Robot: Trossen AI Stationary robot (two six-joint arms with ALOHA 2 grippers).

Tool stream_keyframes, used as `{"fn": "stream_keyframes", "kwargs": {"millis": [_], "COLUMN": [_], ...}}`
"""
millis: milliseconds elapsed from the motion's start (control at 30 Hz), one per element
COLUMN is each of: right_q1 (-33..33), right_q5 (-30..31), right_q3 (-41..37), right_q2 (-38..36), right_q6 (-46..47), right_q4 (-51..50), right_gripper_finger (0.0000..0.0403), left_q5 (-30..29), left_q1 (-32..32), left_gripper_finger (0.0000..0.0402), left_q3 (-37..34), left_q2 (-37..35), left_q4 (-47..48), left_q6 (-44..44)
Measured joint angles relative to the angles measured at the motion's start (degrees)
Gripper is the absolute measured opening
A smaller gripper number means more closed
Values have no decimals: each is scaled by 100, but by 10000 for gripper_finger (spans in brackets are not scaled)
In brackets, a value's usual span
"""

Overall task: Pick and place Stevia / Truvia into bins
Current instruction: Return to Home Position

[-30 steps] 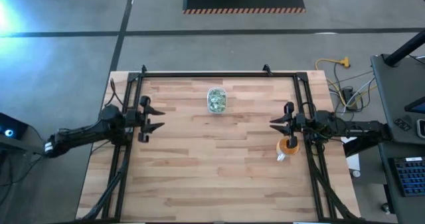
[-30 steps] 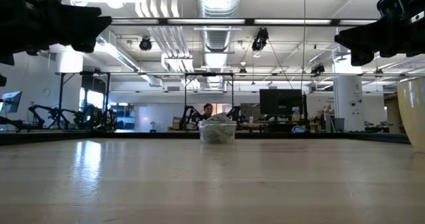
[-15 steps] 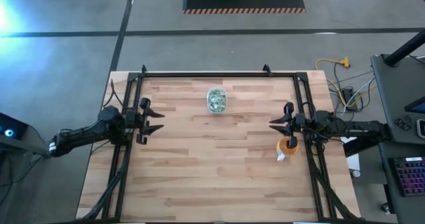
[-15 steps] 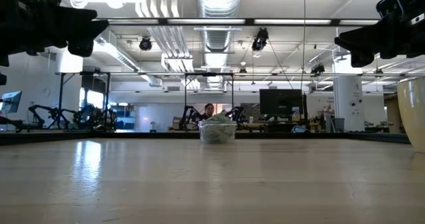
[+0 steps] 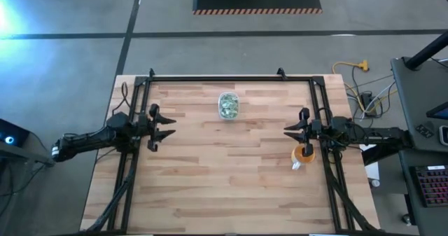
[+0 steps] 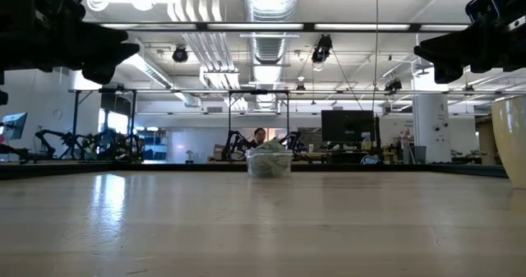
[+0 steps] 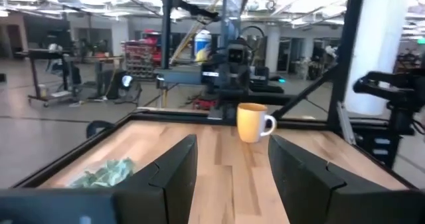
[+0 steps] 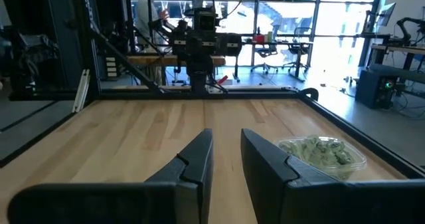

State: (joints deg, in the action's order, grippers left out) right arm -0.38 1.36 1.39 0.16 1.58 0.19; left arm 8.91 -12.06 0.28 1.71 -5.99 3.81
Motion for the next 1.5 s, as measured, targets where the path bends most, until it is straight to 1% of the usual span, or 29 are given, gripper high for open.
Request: {"fn": "stream_keyframes", "kwargs": {"millis": [133, 400, 533, 600, 733, 967, 1100, 1200, 1367, 1500], "right_q1": [0, 0, 0, 0, 1, 2, 0, 0, 0, 0], "right_q5": [1, 1, 1, 1, 3, 8, 16, 18, 21, 30], "right_q3": [0, 0, 0, 0, 0, 0, 0, -2, -2, -2], "right_q2": [-2, 0, 4, 4, 7, 29, 64, 68, 66, 64], "right_q6": [19, 42, 42, 45, 103, 103, 103, 102, 40, -3], "right_q4": [0, 0, -2, -8, -44, -43, -40, -44, -39, -39], "right_gripper_finger": [68, 68, 68, 68, 68, 68, 68, 68, 68, 68], "left_q5": [-84, -551, -606, -649, -697, -752, -772, -776, -696, -595], "left_q1": [312, 732, 761, 761, 761, 789, 789, 789, 795, 796], "left_gripper_finger": [170, 170, 170, 170, 170, 170, 170, 170, 170, 170], "left_q3": [1, 1, 0, 1, 1, 1, 1, 1, 1, 1], "left_q2": [-1, -14, -14, -11, 14, 436, 523, 419, -35, -10], "left_q4": [6, 0, 193, 409, 471, 484, 464, 412, 470, 467], "left_q6": [-119, -280, -553, -568, -471, -455, -425, -425, -465, -477]}}
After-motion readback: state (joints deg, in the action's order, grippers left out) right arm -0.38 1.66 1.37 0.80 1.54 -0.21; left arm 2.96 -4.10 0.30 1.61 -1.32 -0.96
